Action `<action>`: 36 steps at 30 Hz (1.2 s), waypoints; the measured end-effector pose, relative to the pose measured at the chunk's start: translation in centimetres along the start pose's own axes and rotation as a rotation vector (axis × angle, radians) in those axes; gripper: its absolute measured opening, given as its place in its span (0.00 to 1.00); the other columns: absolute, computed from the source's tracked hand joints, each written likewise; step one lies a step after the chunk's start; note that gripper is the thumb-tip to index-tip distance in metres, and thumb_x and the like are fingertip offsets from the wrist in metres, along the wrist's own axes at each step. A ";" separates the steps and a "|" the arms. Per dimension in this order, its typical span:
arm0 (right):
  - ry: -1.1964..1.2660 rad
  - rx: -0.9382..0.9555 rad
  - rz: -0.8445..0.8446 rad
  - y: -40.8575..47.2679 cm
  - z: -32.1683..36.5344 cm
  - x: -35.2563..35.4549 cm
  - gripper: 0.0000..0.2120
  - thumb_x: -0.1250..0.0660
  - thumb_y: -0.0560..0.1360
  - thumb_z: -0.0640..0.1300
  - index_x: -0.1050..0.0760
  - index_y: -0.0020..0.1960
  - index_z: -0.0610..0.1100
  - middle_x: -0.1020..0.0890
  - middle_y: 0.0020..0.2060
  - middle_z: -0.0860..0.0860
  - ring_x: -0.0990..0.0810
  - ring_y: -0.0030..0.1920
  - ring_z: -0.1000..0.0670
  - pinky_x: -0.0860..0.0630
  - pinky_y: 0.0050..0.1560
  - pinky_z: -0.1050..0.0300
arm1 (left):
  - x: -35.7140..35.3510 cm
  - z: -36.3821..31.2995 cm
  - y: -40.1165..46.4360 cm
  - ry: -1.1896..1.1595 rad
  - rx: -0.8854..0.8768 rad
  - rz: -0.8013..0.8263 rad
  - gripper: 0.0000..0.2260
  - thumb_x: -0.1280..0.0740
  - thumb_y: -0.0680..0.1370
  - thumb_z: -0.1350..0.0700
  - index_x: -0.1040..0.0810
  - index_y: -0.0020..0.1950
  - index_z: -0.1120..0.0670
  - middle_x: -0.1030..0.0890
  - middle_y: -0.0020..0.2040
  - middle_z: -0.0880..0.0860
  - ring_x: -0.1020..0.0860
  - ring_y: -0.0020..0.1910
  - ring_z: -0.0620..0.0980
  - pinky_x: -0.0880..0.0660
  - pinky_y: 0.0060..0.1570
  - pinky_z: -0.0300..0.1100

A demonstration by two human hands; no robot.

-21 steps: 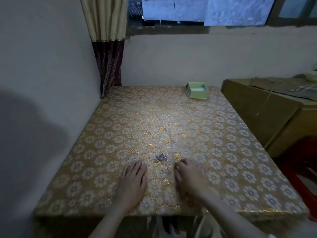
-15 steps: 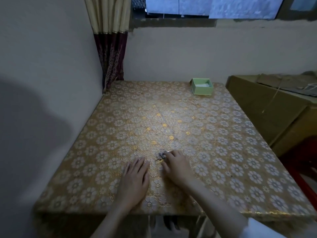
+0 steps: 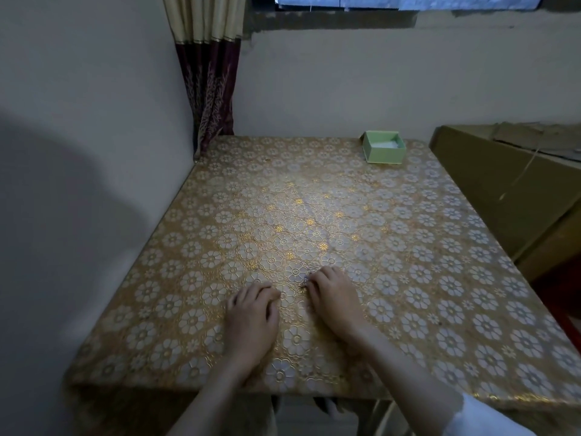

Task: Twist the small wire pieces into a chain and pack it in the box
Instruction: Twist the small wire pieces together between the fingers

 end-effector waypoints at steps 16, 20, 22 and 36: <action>0.927 -0.367 0.262 3.7 0.0 11.2 0.08 0.40 0.79 0.41 0.23 0.47 0.40 0.17 0.44 0.47 0.20 0.42 0.53 0.25 0.44 0.59 | 0.7 -6.9 5.5 -0.523 0.067 0.490 0.16 0.36 0.78 0.55 0.29 0.67 0.51 0.27 0.60 0.43 0.26 0.58 0.43 0.28 0.55 0.35; 1.071 -0.393 0.210 4.0 -0.3 13.5 0.07 0.40 0.78 0.40 0.24 0.46 0.40 0.18 0.42 0.47 0.20 0.42 0.52 0.24 0.43 0.61 | 0.5 -7.3 5.9 -0.581 0.067 0.466 0.06 0.34 0.78 0.57 0.21 0.53 0.50 0.20 0.49 0.45 0.22 0.49 0.41 0.25 0.49 0.34; 1.135 -0.409 0.174 4.1 -0.6 14.3 0.07 0.40 0.78 0.40 0.24 0.45 0.40 0.18 0.41 0.48 0.20 0.41 0.52 0.25 0.42 0.62 | 0.6 -7.2 5.8 -0.588 0.054 0.479 0.04 0.34 0.77 0.57 0.21 0.49 0.50 0.20 0.44 0.43 0.23 0.44 0.39 0.28 0.43 0.30; 1.561 -0.752 0.045 3.5 -3.7 12.7 0.08 0.43 0.80 0.39 0.28 0.45 0.38 0.20 0.38 0.42 0.19 0.39 0.46 0.21 0.39 0.55 | 3.8 -5.6 6.2 -0.865 0.188 0.609 0.04 0.32 0.75 0.58 0.20 0.44 0.58 0.18 0.37 0.52 0.21 0.35 0.45 0.25 0.37 0.34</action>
Point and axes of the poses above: each hand's wrist, its own y-axis towards the middle knuckle, its own x-axis out of the back of the hand, z = x × y, the point moved 1 cm from there along y, towards the middle knuckle
